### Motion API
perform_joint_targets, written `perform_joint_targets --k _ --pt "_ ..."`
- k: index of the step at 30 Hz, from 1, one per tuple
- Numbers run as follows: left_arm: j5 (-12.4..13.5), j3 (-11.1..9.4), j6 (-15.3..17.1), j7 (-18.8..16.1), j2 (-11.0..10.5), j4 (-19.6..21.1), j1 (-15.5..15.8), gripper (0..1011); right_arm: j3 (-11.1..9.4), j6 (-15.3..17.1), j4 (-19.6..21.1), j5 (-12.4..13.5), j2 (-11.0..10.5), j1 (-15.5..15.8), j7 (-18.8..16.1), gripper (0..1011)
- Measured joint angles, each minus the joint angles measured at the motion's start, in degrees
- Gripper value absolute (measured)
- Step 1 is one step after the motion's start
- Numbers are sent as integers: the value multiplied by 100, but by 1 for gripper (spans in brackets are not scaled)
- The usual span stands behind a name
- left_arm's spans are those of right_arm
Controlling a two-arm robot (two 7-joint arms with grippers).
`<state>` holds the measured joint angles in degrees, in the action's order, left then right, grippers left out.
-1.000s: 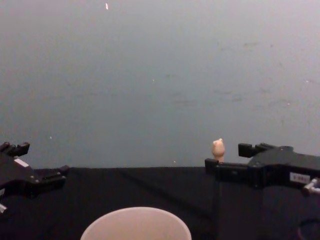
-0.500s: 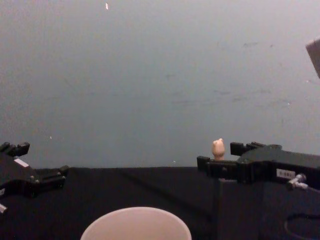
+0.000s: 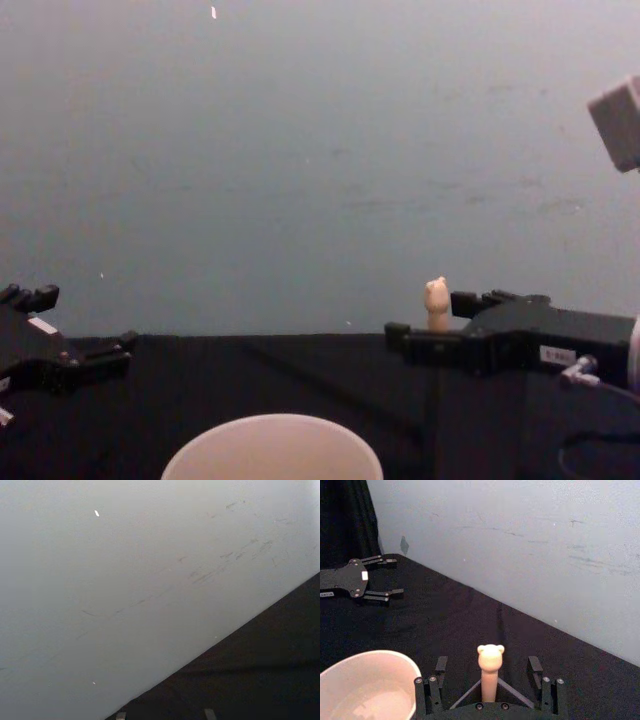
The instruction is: Pick up the stirring spoon with one hand, stir inside the cup, then place it back in its original position.
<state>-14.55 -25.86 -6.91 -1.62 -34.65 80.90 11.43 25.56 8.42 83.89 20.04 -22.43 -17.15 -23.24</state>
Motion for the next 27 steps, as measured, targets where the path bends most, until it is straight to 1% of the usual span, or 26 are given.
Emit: perform_joint_targets --k 4,13,17,18,20,23,24,27 --pt "0 0 0 0 0 0 0 1001 -1 -18 -6 -50 20 0 -5 1002" --pt "0 0 0 0 0 0 0 1001 -6 -19 -6 -44 15 3 -4 997" --pt "0 0 0 0 0 0 0 1001 -6 -18 -6 -39 13 4 -4 926" --pt "0 0 0 0 0 0 0 1001 -6 -17 -6 -37 13 5 -3 881" --pt "0 0 0 0 0 0 0 1001 -6 -16 -5 -35 12 5 -3 850" --pt "0 0 0 0 0 0 0 1001 -6 -15 -4 -30 10 6 -2 762" --pt "0 0 0 0 0 0 0 1001 -6 -14 -4 -28 10 6 -2 706" --pt "0 0 0 0 0 0 0 1001 -6 -13 -3 -25 8 6 -1 650"
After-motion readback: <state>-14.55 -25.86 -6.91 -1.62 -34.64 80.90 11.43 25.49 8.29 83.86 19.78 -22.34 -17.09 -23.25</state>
